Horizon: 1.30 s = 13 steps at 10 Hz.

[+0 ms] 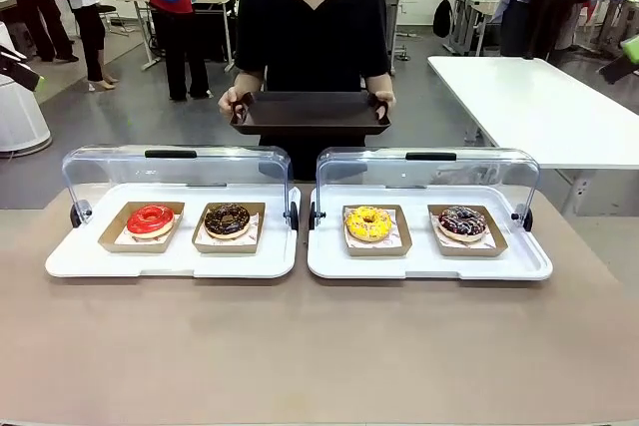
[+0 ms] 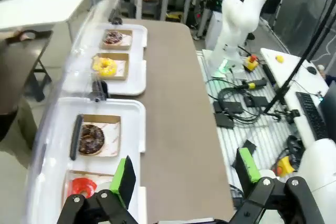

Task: Provide the desired donut to the person.
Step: Pick up and lift the Paper togo box containing the Donut pointed at by the person.

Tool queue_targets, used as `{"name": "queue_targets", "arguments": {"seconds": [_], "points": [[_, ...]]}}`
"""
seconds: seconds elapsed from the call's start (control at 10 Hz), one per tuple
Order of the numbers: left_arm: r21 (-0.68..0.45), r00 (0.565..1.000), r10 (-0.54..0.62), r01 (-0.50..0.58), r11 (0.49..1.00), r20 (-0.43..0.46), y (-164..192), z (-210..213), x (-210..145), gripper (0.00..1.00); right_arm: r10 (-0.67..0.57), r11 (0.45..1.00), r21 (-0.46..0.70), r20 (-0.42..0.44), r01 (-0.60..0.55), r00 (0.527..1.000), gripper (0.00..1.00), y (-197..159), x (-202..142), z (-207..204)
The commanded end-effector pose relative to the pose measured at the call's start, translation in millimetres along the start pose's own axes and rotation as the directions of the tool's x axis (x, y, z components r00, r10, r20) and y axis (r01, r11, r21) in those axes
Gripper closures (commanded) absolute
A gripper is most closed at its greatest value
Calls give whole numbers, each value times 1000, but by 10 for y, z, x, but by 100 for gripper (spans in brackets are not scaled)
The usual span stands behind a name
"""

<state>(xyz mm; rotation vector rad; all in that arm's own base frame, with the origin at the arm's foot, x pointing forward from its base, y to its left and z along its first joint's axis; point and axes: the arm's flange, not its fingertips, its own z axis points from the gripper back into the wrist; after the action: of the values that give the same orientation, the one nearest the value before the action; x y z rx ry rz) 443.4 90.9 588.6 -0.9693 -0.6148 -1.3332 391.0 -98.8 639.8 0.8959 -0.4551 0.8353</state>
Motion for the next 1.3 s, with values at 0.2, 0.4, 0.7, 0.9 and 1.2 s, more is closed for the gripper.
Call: {"name": "queue_targets", "arguments": {"seconds": [0.2,0.4,0.7,0.9,1.2], "points": [[191,972,-33,-12,982,231,-79,154,-254,0,72,996,-63,212,-60,975,0,-201,-322,311],[250,962,-18,-52,967,272,-193,297,-241,0,75,994,-97,236,-53,969,0,-188,-507,467],[283,974,14,-79,956,226,-260,379,-246,0,66,992,-116,232,-40,970,0,-134,-679,621],[296,977,43,-105,949,207,-233,394,-299,0,77,990,-131,230,-48,970,0,-75,-701,657],[289,976,21,-84,954,215,-198,437,-291,0,62,991,-129,236,-32,970,0,-91,-636,741]]}}
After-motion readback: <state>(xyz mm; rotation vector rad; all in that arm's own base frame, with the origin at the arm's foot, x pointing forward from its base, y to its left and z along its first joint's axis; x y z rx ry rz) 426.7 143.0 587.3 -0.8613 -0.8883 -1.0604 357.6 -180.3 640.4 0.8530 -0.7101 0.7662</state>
